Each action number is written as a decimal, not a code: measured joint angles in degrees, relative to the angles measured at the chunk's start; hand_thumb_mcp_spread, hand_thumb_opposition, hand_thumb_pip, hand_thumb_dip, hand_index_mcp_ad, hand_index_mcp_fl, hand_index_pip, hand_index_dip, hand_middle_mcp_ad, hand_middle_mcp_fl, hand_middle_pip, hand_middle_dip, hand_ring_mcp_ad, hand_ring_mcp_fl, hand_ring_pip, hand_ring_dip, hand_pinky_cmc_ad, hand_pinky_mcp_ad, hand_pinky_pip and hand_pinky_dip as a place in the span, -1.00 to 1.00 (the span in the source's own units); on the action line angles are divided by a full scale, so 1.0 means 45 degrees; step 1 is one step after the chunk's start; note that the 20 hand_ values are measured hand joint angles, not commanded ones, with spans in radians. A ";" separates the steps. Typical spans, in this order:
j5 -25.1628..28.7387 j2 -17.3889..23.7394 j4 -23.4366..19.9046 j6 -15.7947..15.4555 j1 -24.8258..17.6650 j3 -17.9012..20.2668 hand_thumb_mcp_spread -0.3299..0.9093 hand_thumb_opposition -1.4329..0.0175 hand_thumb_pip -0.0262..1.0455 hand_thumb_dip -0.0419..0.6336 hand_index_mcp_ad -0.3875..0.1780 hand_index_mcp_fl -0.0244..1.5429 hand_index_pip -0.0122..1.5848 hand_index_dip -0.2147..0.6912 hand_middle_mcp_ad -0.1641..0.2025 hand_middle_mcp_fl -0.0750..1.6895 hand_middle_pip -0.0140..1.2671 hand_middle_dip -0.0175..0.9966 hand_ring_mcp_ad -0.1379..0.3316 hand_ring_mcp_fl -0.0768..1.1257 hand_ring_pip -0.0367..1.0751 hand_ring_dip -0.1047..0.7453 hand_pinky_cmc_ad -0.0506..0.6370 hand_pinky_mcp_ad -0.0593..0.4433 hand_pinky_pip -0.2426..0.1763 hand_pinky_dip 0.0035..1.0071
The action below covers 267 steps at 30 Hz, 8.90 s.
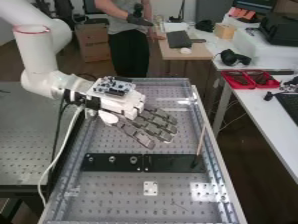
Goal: Grab the pcb board and place it in the clear container
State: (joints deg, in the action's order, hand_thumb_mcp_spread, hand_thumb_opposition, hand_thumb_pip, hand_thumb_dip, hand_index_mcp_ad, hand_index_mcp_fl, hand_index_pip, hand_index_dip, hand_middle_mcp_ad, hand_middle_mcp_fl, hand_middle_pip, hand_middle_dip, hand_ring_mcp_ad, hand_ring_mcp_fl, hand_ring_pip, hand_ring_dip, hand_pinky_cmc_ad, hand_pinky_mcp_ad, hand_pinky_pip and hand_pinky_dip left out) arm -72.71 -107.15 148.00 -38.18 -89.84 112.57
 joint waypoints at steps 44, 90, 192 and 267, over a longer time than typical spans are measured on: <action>-0.2736 -0.2392 -0.2009 -0.4395 0.1616 -0.0732 0.21 -0.23 0.50 -0.13 0.24 -0.94 0.97 -0.41 0.46 -0.91 -0.76 -0.75 0.12 -0.86 -0.80 -0.75 0.12 -0.11 -0.28 -0.07; -0.3140 -0.2933 -0.1721 -0.4587 0.1918 -0.1054 0.26 -0.23 0.51 -0.13 0.19 -0.73 0.97 -0.31 0.34 -0.89 -0.76 -0.69 0.12 -0.87 -0.79 -0.72 0.12 -0.19 -0.28 -0.20; -0.6840 -0.0389 -0.4985 0.0415 -0.0756 -0.0811 0.26 -0.29 0.26 -0.13 0.28 -0.26 0.90 -0.45 0.24 -0.70 -0.77 -0.69 0.11 -0.80 -0.79 -0.70 0.14 -0.24 -0.13 -0.47; -0.4659 0.0246 -0.1352 0.0329 -0.0595 -0.1230 0.03 -0.16 0.31 -0.27 0.16 -0.94 0.34 -0.52 0.27 -0.91 -0.78 -0.66 0.27 -0.87 -0.80 -0.70 0.12 -0.12 -0.35 0.25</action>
State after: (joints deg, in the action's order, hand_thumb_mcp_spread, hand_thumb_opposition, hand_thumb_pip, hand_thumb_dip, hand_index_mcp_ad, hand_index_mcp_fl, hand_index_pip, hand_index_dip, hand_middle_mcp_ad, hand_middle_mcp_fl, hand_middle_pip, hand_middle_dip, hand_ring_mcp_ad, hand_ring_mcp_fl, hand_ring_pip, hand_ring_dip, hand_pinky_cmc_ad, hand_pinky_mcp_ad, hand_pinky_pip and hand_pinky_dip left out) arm -93.67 -106.04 141.92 -36.70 -92.52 107.04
